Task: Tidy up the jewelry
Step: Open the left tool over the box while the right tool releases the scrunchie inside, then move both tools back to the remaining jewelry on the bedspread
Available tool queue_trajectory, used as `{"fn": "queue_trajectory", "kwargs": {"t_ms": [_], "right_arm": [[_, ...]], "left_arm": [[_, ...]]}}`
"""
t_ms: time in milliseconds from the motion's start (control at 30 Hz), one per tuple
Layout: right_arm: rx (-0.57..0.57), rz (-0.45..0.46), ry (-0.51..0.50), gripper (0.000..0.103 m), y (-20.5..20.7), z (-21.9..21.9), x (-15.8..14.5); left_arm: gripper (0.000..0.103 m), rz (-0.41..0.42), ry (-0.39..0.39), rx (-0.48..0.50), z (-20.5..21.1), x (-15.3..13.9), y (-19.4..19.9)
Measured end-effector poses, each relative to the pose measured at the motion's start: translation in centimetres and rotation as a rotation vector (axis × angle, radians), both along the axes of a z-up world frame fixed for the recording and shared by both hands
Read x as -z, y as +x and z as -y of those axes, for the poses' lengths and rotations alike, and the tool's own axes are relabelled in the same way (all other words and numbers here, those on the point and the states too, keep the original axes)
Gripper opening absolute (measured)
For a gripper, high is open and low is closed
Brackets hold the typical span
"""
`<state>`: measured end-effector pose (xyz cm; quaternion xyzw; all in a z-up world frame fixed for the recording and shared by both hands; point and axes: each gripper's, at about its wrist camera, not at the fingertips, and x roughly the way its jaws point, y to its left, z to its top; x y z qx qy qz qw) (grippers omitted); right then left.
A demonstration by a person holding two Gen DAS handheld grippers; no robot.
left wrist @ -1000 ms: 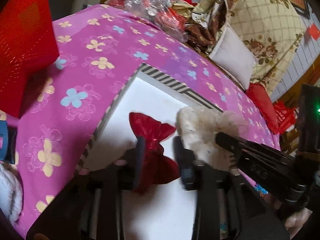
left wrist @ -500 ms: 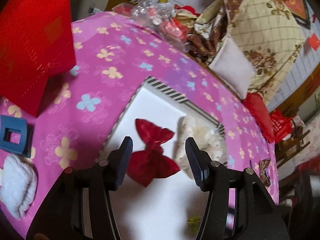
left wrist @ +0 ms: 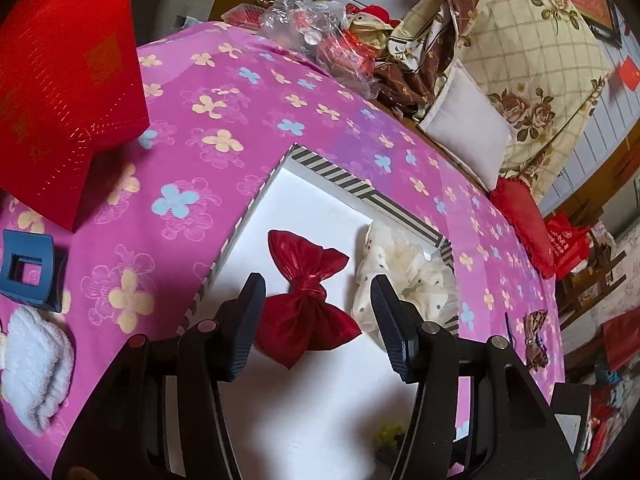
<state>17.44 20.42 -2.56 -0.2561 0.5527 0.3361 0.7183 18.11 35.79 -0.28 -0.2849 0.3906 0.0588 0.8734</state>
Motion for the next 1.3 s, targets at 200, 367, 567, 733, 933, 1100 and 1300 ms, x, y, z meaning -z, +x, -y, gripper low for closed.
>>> {"fn": "queue_trajectory", "kwargs": {"t_ms": [200,367,567,733,933,1100,1300], "right_arm": [[0.058,0.063,0.087,0.011,-1.2,2.2,-2.9],[0.189,0.102,0.255,0.011,-2.0,7.6,-8.7],[0.325,0.107,0.355,0.011,-3.1,14.6,-12.0],[0.427,0.097,0.299,0.011,-5.3,20.7,-9.4],[0.548,0.1,0.285,0.011,-7.5,27.8,-6.3],[0.608,0.117,0.315,0.036,-8.5,32.7,-4.9],[0.636,0.237,0.342,0.052,-9.4,37.1,-4.6]], "left_arm": [[0.054,-0.012,-0.012,0.0,0.1,0.0,0.1],[0.054,-0.019,-0.053,-0.01,-0.3,0.1,-0.2],[0.054,0.004,-0.041,0.013,1.7,-1.3,-0.8],[0.054,0.041,0.059,0.101,6.4,-2.8,-2.4],[0.054,0.087,0.12,0.256,14.3,-3.8,-6.3],[0.055,0.026,0.166,0.37,21.3,-2.7,-7.8],[0.054,-0.052,0.131,0.437,27.2,-2.8,-5.4]]}}
